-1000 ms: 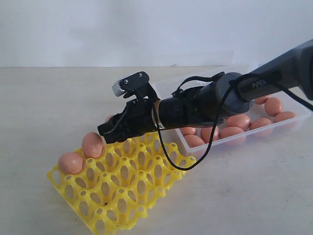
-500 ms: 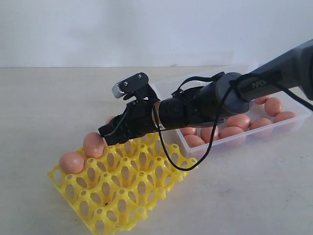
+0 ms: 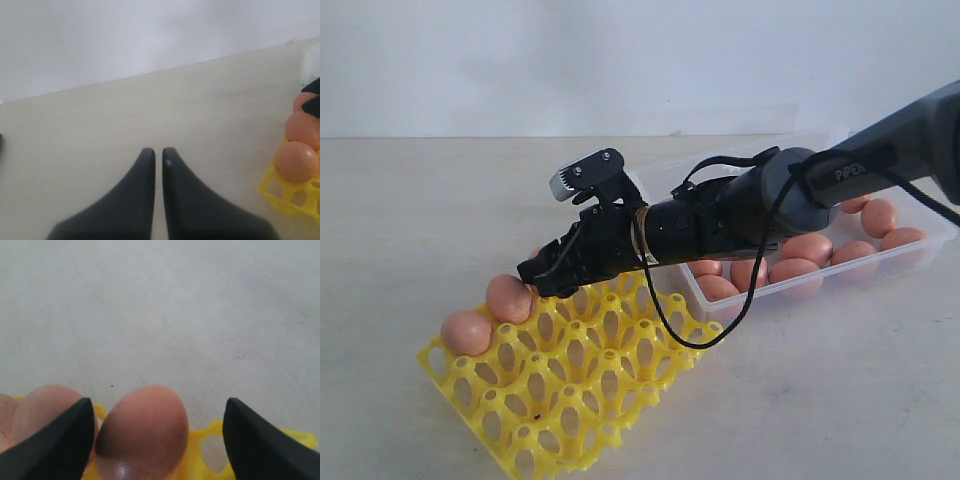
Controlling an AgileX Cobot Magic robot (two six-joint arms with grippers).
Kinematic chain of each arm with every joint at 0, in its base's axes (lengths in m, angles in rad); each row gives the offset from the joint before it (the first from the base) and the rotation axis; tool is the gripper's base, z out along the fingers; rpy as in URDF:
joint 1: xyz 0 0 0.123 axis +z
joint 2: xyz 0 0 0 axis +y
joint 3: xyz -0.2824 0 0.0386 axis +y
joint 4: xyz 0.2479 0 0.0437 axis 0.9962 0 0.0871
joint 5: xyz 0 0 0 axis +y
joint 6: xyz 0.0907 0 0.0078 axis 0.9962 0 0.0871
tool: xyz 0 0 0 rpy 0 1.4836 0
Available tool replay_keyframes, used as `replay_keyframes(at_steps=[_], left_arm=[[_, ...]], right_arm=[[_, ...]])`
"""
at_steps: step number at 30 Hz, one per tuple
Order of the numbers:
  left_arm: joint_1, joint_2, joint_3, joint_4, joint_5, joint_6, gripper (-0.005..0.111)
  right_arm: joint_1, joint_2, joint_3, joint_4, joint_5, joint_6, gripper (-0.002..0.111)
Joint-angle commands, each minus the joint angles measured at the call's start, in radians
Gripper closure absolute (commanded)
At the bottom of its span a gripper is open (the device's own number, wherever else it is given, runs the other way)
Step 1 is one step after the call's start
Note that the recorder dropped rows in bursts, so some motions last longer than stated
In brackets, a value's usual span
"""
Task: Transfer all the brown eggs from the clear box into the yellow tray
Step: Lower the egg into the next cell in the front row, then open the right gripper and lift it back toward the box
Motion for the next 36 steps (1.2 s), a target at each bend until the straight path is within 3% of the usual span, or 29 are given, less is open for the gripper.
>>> replay_keyframes(at_steps=[1,16,18,20,24,26,31,36], left_arm=[[-0.008,-0.003,0.003,-0.002,0.000,-0.003,0.103],[-0.008,-0.003,0.003,-0.002,0.000,-0.003,0.103],[-0.008,-0.003,0.003,-0.002,0.000,-0.003,0.103],[-0.008,-0.003,0.003,-0.002,0.000,-0.003,0.103],[-0.008,-0.003,0.003,-0.002,0.000,-0.003,0.103],[-0.008,-0.003,0.003,-0.002,0.000,-0.003,0.103],[-0.008,-0.003,0.003,-0.002,0.000,-0.003,0.103],[-0.008,-0.003,0.003,-0.002,0.000,-0.003,0.103]], right_arm=[[0.004,-0.010,-0.014,0.001,0.007,-0.009,0.044],[0.004,-0.160,-0.071,-0.005,0.010,0.034,0.044],[0.004,-0.195,-0.071,-0.038,0.016,0.089,0.051],[0.004,-0.230,-0.071,-0.124,0.041,0.162,0.068],[0.004,-0.315,-0.071,-0.567,0.064,0.518,0.108],[-0.001,-0.354,-0.053,-0.610,0.040,0.649,0.108],[-0.047,-0.448,0.048,-0.610,-0.054,0.645,0.108],[-0.105,-0.561,0.179,-0.610,0.020,0.630,0.109]])
